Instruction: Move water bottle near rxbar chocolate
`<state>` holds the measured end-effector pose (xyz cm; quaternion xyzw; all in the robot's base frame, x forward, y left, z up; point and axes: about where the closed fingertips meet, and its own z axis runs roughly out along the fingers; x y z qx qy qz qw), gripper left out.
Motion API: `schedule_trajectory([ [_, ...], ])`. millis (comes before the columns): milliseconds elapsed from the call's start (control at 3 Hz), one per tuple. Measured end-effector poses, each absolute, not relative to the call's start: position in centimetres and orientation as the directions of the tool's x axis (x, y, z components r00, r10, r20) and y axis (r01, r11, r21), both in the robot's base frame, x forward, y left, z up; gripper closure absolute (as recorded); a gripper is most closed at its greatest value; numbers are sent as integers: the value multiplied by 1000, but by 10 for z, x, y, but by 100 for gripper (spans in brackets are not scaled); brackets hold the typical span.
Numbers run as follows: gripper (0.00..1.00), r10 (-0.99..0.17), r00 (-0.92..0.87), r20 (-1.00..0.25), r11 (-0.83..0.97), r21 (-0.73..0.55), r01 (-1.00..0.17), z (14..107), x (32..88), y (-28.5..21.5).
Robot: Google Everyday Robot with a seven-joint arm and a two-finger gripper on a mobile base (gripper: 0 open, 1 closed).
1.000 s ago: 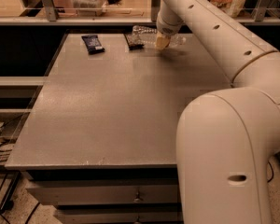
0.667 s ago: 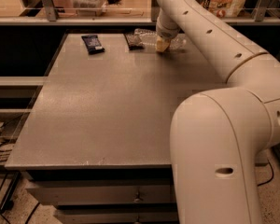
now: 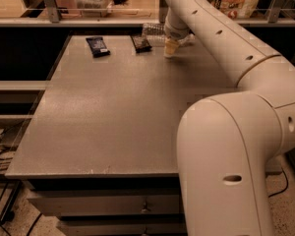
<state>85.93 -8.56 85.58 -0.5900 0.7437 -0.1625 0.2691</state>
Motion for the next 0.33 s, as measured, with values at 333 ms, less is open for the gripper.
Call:
schedule_trajectory([
  [333,0,-965,-159,-208,251,-559,-790,859,859,-86],
])
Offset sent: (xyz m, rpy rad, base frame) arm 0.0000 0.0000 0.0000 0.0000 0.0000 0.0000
